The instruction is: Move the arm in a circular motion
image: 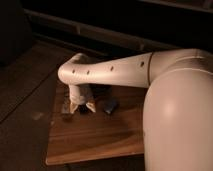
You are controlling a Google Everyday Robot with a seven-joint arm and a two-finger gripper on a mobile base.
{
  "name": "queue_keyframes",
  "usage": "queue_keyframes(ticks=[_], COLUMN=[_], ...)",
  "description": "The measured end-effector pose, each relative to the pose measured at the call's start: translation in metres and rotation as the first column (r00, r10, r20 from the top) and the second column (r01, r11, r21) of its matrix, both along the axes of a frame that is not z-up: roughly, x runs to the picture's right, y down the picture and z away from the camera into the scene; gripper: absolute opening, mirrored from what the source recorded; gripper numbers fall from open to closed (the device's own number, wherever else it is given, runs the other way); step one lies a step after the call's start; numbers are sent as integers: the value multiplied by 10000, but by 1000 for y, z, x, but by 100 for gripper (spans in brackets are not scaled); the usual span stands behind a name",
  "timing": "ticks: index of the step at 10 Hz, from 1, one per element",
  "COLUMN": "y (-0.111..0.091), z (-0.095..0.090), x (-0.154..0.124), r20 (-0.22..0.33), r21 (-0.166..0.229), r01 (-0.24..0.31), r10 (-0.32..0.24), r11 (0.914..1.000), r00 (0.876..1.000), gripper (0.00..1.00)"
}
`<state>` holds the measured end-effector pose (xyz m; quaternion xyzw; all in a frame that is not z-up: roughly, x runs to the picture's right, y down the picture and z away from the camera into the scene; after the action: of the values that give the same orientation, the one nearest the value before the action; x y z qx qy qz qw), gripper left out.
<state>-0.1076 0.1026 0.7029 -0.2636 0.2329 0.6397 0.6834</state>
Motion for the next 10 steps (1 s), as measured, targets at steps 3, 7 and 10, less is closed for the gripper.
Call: queue_keyframes(ticks=[3, 7, 10], y=[0, 0, -8], z=[0, 0, 1], x=[0, 0, 3], r20=[-3, -3, -56], r21=[0, 0, 291], r01=[-1, -1, -10], r10=[1, 1, 11], r11=[10000, 10000, 9996], r00=[10000, 10000, 10000], gripper=[65, 65, 65])
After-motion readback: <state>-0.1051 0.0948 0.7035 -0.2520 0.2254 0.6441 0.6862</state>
